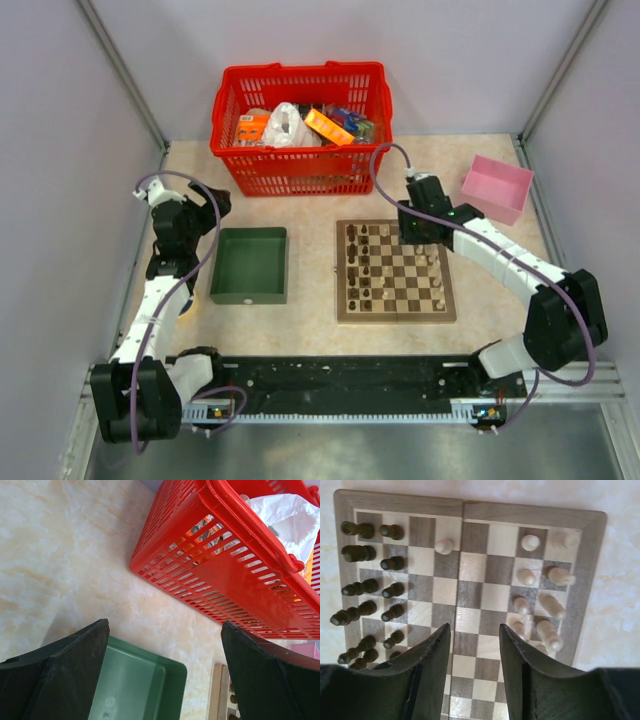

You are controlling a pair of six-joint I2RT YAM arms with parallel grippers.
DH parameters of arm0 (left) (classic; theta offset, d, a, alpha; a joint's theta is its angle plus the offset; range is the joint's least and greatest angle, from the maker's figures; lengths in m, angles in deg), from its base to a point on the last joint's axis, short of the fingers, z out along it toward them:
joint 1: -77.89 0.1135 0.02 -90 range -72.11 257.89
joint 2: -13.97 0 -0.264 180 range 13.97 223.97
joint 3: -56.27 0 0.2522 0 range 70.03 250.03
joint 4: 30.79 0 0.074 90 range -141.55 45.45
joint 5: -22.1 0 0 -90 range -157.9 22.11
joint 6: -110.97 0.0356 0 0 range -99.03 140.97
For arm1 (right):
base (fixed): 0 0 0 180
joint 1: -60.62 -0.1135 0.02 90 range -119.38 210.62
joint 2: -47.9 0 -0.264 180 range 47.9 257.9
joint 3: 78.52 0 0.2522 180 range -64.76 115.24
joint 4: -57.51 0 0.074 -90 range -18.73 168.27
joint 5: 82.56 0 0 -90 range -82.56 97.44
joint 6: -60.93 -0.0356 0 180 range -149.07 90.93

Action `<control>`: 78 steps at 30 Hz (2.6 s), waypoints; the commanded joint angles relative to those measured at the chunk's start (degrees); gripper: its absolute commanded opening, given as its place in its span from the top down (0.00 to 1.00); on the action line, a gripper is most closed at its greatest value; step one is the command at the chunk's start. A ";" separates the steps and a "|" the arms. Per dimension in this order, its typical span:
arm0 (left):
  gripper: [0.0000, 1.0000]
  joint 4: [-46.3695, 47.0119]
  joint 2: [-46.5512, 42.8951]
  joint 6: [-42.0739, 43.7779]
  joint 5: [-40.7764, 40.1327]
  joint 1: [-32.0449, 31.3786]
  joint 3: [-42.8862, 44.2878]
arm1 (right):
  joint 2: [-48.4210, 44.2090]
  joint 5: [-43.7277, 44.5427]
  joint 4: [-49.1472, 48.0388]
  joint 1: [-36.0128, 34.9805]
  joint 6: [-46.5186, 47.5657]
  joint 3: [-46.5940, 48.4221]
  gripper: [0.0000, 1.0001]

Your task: Set up the chess pieces on the board

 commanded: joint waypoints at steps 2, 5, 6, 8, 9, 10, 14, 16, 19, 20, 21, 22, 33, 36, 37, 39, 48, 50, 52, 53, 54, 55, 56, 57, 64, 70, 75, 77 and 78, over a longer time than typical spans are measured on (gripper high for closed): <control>0.01 2.54 -0.57 0.26 -0.09 0.39 -0.27 | 6.69 -0.80 -5.24 -2.85 -0.40 5.73 0.56; 0.01 1.66 -1.27 0.88 -1.05 0.39 -0.01 | 9.59 -0.80 -6.91 -3.03 -0.31 7.23 0.56; 0.01 1.48 -1.54 0.97 -1.40 0.39 0.00 | 10.82 -0.80 -7.35 -3.03 -0.23 7.84 0.56; 0.01 1.39 -1.45 1.06 -1.41 0.47 -0.09 | 12.49 -0.27 -7.88 -2.94 -0.14 8.63 0.56; 0.01 1.30 -1.45 1.14 -1.41 0.47 -0.09 | 13.20 -0.36 -7.97 -3.02 -0.05 9.07 0.56; 0.01 1.30 -1.37 1.23 -1.41 0.47 -0.01 | 13.99 -0.45 -8.23 -2.94 -0.22 9.25 0.56; 0.01 1.65 -0.58 1.14 -1.41 0.65 0.08 | 15.75 -0.80 -9.81 -2.94 -0.58 9.69 0.57; 0.01 1.65 -0.22 1.14 -1.23 0.65 0.26 | 16.45 -0.54 -10.17 -2.94 -0.75 9.95 0.58; 0.01 1.57 -0.31 1.23 -1.32 0.74 0.26 | 17.51 0.16 -10.60 -3.03 -0.75 10.31 0.60; 0.01 1.65 -0.22 1.15 -1.32 0.74 0.26 | 17.95 0.52 -10.69 -2.94 -0.75 10.48 0.61; 0.01 1.65 -0.22 1.23 -1.41 0.74 0.35 | 18.39 0.69 -10.78 -2.94 -0.75 10.74 0.62; 0.01 1.65 -0.13 1.23 -1.32 0.74 0.35 | 18.82 0.61 -10.78 -2.94 -0.67 11.01 0.62; 0.01 1.48 0.04 1.32 -1.41 0.83 0.26 | 21.11 0.61 -10.87 -2.94 -0.66 12.59 0.65; 0.01 1.65 0.04 1.15 -1.32 1.00 0.26 | 21.46 0.52 -10.87 -2.94 -0.58 12.68 0.68; 0.01 1.65 -0.05 1.06 -1.41 1.00 0.17 | 21.55 0.52 -10.87 -2.94 -0.66 12.59 0.69; 0.01 1.65 -0.13 1.14 -1.32 1.00 0.26 | 21.82 0.17 -10.87 -2.94 -0.58 12.68 0.70; 0.01 1.66 -0.22 1.14 -1.32 1.00 0.17 | 22.69 -0.10 -10.61 -2.94 -0.40 13.03 0.73; 0.01 1.74 -0.13 1.06 -1.32 1.00 0.26 | 22.70 -0.10 -10.52 -2.94 -0.31 13.03 0.73; 0.01 1.83 -0.13 1.06 -1.32 1.00 0.43 | 22.70 -0.01 -10.52 -2.94 -0.31 13.12 0.74; 0.01 1.83 -0.13 1.14 -1.32 1.09 0.35 | 22.70 -0.01 -10.52 -2.94 -0.40 13.38 0.74; 0.01 1.83 -0.05 1.06 -1.23 1.00 0.43 | 22.70 -0.01 -10.52 -2.94 -0.40 13.47 0.74; 0.01 1.83 -0.13 1.06 -1.32 1.00 0.43 | 22.70 -0.01 -10.61 -3.02 -0.31 13.56 0.74; 0.01 1.83 0.04 1.06 -1.32 1.00 0.43 | 22.78 0.08 -10.52 -2.94 -0.40 13.64 0.79; 0.01 1.83 -0.05 0.97 -1.32 0.91 0.35 | 22.87 0.08 -10.52 -2.94 -0.23 13.65 0.82; 0.01 1.74 -0.13 0.97 -1.23 1.09 0.52 | 22.52 0.08 -10.34 -2.94 -0.31 13.82 0.82; 0.01 2.01 0.57 0.88 -0.80 1.09 0.52 | 20.33 0.34 -9.11 -3.02 0.30 13.38 0.87; 0.01 0.95 -0.13 0.97 -0.88 1.09 1.05 | 17.08 -0.27 -8.32 -3.03 0.65 11.72 0.87; 0.01 0.95 -0.83 1.06 -1.32 1.09 0.53 | 15.06 0.08 -7.89 -3.02 0.92 10.58 0.87; 0.01 1.04 -1.18 0.97 -1.41 1.09 0.44 | 14.27 0.34 -7.80 -2.94 0.83 9.87 0.87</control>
